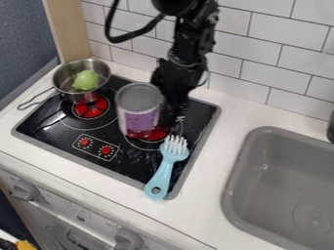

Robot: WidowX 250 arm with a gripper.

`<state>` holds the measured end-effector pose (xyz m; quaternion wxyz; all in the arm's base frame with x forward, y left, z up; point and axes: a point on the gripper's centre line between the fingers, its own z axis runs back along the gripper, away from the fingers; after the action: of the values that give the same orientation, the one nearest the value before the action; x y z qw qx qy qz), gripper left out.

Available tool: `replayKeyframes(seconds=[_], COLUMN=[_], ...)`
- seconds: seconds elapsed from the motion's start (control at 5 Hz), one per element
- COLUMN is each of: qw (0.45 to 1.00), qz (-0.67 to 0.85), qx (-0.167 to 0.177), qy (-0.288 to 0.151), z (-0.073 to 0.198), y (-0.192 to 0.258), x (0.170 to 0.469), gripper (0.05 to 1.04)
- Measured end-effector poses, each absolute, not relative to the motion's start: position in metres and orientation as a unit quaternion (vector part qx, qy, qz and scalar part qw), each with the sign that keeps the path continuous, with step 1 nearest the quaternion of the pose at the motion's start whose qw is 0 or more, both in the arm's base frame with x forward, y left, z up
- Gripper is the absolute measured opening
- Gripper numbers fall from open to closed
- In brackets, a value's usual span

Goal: Move the can to lower left of the burner

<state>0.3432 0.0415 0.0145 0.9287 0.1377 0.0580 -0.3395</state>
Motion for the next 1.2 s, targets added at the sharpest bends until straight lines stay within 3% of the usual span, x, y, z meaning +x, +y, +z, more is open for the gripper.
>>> replayKeyframes(seconds=[0.8,1.2], qw=[0.954,0.955], qz=[-0.225,-0.221], qx=[0.162,0.16], qy=[0.112,0.119], z=[0.021,0.019], y=[0.117,0.121], x=[0.305,0.3], gripper=[0.999,0.999])
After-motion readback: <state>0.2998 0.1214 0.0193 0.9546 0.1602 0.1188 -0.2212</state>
